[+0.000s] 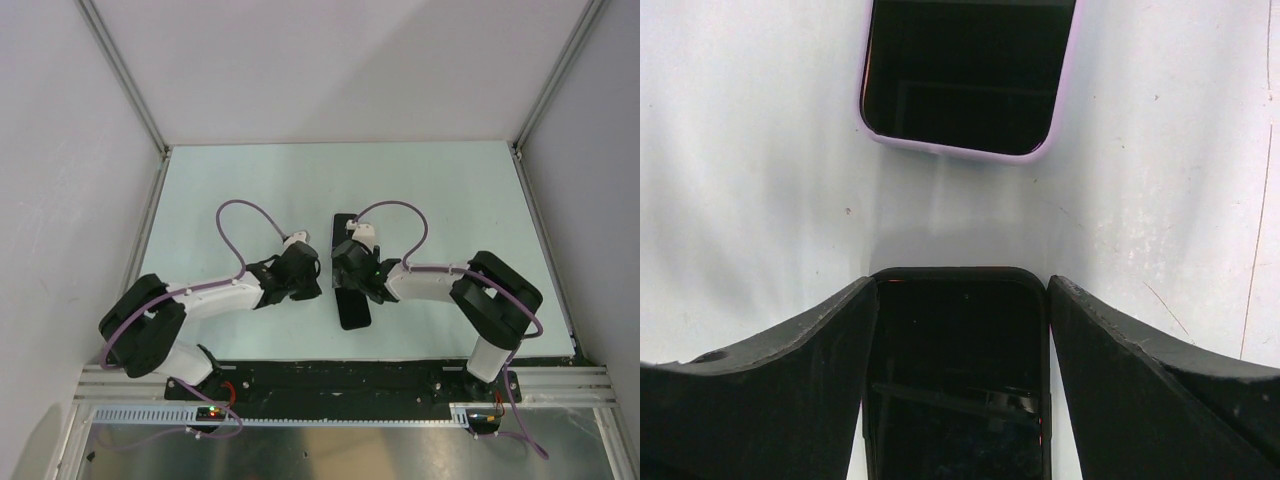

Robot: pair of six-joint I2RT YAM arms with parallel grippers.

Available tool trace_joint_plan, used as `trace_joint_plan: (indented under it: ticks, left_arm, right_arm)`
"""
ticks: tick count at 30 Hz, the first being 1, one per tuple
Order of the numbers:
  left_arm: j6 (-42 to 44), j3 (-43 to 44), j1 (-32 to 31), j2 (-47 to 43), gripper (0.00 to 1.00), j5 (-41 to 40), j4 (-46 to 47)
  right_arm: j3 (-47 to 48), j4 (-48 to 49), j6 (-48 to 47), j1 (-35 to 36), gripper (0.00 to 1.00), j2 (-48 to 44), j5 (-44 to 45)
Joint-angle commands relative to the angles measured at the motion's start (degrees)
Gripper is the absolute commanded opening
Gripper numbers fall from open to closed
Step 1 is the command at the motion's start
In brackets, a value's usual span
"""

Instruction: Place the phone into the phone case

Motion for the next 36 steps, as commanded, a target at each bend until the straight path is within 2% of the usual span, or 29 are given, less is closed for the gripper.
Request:
trace_joint_plan:
  ticks: [1, 9, 18, 22, 26, 32, 36]
  left_arm:
    - [2.15, 1.77, 0.35, -0.47, 0.02, -0.61, -0.02]
    - [3.96, 2.52, 1.15, -0.92, 0.02, 0.57, -0.08]
    - [6.92, 1.68, 3.23, -4.77, 0.04, 3.80, -0.38]
    - [7.80, 1.82, 3.68, -5.88, 0.04, 6.25, -0.43]
    - [8.41, 1.41, 3.69, -6.01, 0.05, 9.32, -0.31]
    - [8.49, 1.80, 1.29, -3.14, 0.11, 11.54, 0.90]
    - [8.57, 2.96, 0.32, 0.17, 0.14, 13.04, 2.44]
  right_arm:
    - [-4.98, -12.03, 2.17, 0.96, 0.72, 9.08, -3.09]
    - [-5.01, -13.16, 3.18, 1.49, 0.73, 8.90, -3.52]
    - [-4.72, -7.88, -0.26, -6.29, 0.82, -7.47, -16.97]
    - [-4.12, -8.84, 0.32, -8.60, 0.83, -12.97, -18.12]
    - [-4.90, -13.48, 2.54, -7.69, 0.77, -16.08, -14.56]
    - [-6.33, -16.28, 3.99, -5.39, 0.58, -17.03, -12.92]
    - [-6.47, -15.74, 3.46, -5.91, 0.54, -15.55, -13.75]
